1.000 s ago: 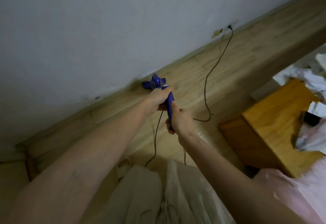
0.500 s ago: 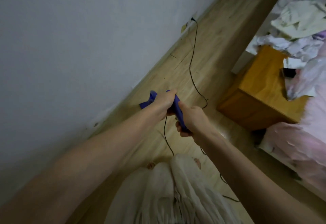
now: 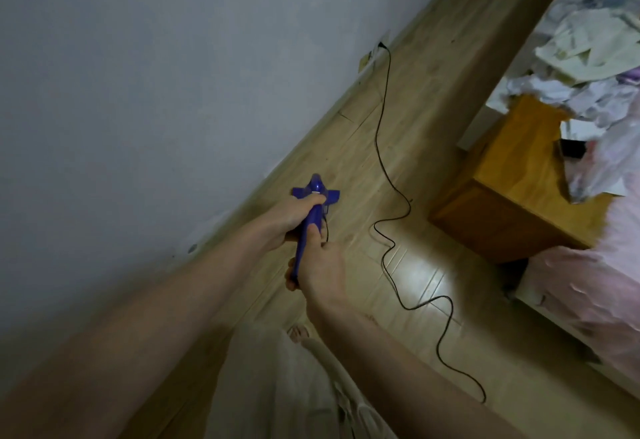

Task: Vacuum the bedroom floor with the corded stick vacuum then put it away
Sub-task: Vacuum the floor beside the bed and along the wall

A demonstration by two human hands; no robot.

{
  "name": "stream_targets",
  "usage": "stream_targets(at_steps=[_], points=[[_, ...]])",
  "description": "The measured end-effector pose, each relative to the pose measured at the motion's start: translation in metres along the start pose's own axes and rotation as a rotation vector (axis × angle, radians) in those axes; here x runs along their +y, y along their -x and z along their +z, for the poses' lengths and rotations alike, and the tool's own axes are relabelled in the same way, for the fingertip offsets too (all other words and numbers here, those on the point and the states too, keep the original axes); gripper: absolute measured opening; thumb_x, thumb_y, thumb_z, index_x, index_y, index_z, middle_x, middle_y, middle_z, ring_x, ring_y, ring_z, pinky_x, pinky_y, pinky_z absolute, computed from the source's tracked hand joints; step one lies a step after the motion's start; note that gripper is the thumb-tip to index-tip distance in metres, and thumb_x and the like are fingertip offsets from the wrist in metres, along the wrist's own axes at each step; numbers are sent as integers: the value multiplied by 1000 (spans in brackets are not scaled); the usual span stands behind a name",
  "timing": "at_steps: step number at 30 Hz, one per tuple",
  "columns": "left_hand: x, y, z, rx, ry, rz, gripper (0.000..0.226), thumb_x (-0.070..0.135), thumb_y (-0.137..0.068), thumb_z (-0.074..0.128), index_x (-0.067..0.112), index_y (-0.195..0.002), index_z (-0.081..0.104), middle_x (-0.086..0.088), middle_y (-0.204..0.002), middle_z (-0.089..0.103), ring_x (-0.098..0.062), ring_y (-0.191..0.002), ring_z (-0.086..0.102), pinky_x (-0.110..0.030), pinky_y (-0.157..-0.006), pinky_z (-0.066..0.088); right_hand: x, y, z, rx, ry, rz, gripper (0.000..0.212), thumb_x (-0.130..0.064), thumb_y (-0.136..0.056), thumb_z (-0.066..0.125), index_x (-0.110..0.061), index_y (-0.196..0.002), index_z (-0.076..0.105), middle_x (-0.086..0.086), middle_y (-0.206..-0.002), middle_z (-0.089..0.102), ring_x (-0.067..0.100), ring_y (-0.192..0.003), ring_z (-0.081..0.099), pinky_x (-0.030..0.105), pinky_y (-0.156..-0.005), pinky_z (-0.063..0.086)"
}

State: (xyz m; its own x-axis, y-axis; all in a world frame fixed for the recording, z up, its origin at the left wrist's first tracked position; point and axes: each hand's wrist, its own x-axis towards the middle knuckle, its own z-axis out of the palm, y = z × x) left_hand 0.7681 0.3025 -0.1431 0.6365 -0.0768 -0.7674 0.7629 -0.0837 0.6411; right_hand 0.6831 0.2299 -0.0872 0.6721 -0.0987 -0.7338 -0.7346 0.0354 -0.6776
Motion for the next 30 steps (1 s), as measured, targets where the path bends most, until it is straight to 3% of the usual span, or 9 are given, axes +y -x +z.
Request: stream_targets(at_steps=[8,15,23,28,30], points=[[14,-41,2,69,-6,15,38,37,-95,54,5,-75,63,-9,-63,66,-20,-56,62,-31,-63,52,0,-53,4,23,23,-16,43,-41,-103,36,-8,-87,58,5,-63,58,11,-46,54,26,-47,44],[40,-71,18,101,37,28,31,35,-94,56,5,-85,63,-5,-60,67,-18,-54,63,-28,-59,55,-21,-90,-19,-13,73,-86,39,-41,-103,34,-11,-93,57,8,-65,58,14,-48,54,30,-51,47],[31,-81,70,144,35,-6,34,37,-91,57,5,-93,63,-12,-78,68,-25,-70,65,-43,-82,58,-26,-91,-82,-44,232,-87,42,-41,-103,35,-5,-102,58,6,-69,58,12,-50,52,22,-44,42],[28,-69,103,95,-5,4,51,46,-81,58,1,-103,65,-18,-93,71,-28,-80,68,-42,-85,57,-37,-61,-118,-21,146,-46,35,-39,-102,37,-13,-86,52,6,-68,56,12,-52,51,22,-43,40],[26,-58,105,91,-13,3,54,47,-80,59,-1,-106,66,-19,-95,71,-29,-83,68,-41,-84,57,-40,-42,-122,-29,119,-33,34,-37,-103,36,-10,-91,52,6,-68,55,12,-51,50,20,-41,41]])
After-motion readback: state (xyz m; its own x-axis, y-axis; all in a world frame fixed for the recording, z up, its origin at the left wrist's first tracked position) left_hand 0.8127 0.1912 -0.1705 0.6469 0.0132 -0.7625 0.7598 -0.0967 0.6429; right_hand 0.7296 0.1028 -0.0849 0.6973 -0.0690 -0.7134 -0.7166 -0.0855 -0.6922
